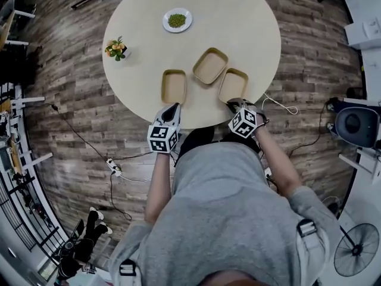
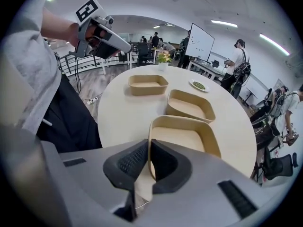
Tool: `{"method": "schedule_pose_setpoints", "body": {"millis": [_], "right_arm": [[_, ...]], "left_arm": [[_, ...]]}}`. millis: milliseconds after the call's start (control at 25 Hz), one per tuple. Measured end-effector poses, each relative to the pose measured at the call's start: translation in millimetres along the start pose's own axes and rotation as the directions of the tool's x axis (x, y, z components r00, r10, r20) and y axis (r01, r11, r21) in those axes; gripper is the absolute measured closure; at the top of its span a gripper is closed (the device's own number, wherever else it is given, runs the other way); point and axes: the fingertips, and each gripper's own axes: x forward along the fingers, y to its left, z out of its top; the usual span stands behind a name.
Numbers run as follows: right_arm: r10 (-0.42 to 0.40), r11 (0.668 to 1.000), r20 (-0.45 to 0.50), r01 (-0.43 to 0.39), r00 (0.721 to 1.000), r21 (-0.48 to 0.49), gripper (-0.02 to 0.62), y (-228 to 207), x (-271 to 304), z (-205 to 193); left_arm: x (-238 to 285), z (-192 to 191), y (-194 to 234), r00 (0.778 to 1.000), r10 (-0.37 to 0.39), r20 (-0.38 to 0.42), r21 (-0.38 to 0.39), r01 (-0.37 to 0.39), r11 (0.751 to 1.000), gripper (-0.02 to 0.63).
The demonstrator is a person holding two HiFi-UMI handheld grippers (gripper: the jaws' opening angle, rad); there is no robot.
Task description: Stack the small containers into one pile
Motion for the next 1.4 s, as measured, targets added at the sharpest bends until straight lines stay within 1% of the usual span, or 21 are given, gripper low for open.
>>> {"method": "schedule_pose_setpoints", "body": {"millis": [400, 600, 880, 1120, 1400], "right_arm": [[-0.108, 0.993, 0.009, 0.108, 0.994, 0.04, 0.569, -15.6, -7.8, 13.3], [-0.165, 0.986, 0.001, 0.165, 0.986, 0.036, 0.569, -24.6, -11.5, 21.4], [-0.224, 0.974, -0.009, 0.224, 0.975, 0.047, 0.569, -37.8, -16.8, 34.3], [-0.29, 0.955, -0.015, 0.29, 0.957, 0.061, 0.569, -45.4, -24.4, 48.0], [-0.33, 0.943, -0.006, 0.33, 0.944, 0.044, 0.569, -47.9, -20.9, 71.4]], "left_arm": [[10.4, 15.6, 6.7, 0.998, -0.055, -0.014, 0.051, 0.056, 0.997, 0.589], [14.4, 24.5, 16.1, 0.998, -0.069, -0.009, 0.065, 0.069, 0.996, 0.589], [18.7, 31.5, 23.5, 0.995, -0.097, -0.009, 0.073, 0.097, 0.993, 0.589], [20.2, 30.3, 28.1, 0.991, -0.132, -0.009, 0.084, 0.133, 0.988, 0.589], [17.5, 22.8, 36.7, 0.989, -0.148, -0.025, 0.086, 0.15, 0.985, 0.589]]}}
